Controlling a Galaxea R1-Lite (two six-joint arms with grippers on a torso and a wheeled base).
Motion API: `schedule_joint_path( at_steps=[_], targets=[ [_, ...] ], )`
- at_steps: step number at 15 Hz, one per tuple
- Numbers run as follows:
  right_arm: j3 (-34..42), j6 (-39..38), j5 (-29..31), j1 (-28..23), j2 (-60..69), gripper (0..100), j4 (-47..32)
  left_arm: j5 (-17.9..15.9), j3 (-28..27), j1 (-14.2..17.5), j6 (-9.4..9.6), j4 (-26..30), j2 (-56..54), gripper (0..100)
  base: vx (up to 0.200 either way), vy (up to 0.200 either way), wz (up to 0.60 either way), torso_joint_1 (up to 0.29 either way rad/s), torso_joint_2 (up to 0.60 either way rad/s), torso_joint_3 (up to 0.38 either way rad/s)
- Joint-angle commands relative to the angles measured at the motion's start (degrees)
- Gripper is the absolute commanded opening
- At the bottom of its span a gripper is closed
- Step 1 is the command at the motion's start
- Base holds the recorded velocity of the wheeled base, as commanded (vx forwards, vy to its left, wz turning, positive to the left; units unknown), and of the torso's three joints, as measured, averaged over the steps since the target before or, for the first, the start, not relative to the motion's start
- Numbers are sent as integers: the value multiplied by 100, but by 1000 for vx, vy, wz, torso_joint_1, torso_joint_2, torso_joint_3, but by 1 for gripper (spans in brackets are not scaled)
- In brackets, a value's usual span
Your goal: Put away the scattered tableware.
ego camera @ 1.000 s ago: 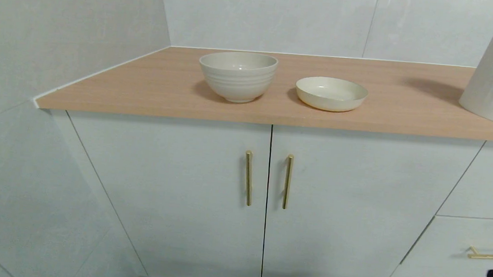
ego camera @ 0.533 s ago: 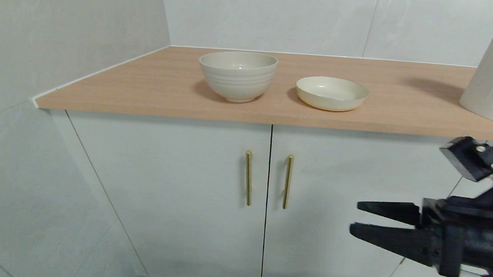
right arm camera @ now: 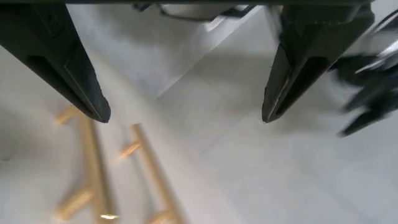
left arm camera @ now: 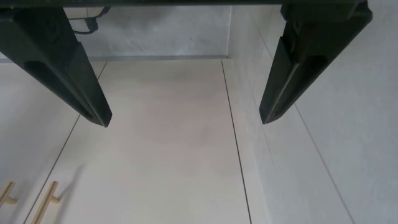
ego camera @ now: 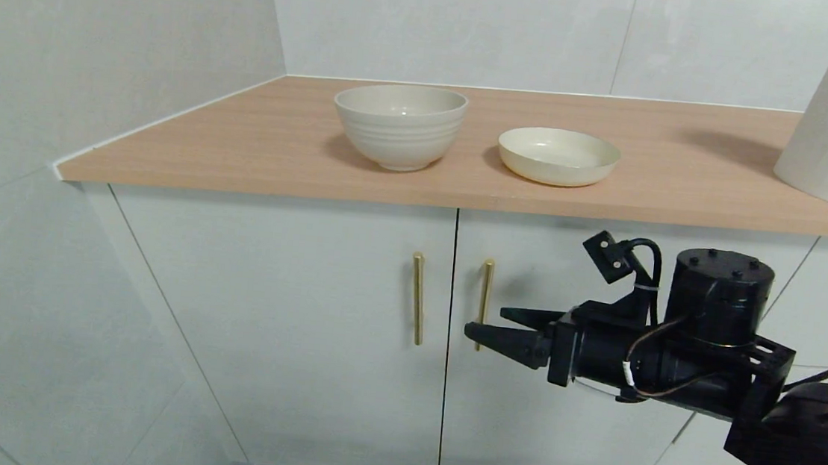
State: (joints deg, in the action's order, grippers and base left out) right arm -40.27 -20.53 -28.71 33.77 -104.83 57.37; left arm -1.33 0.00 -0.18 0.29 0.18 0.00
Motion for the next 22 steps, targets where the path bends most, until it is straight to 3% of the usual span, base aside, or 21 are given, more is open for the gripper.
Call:
schedule_joint_path(
  at_steps=[1, 11, 18, 22],
  targets=[
    [-43, 14, 94, 42, -275, 100, 73, 1, 0, 1, 6, -1, 0, 100, 0, 0, 0, 0, 0, 0],
    [-342, 234, 1008, 183, -706, 100, 310, 1, 0, 1, 6, -1, 0, 100, 0, 0, 0, 0, 0, 0],
    [-438, 102, 1008, 288, -1101, 100, 767, 1, 0, 1, -3, -1, 0, 100, 0, 0, 0, 0, 0, 0],
    [-403, -382, 841, 297, -1084, 100, 1066, 1, 0, 1, -3, -1, 0, 100, 0, 0, 0, 0, 0, 0]
  ],
)
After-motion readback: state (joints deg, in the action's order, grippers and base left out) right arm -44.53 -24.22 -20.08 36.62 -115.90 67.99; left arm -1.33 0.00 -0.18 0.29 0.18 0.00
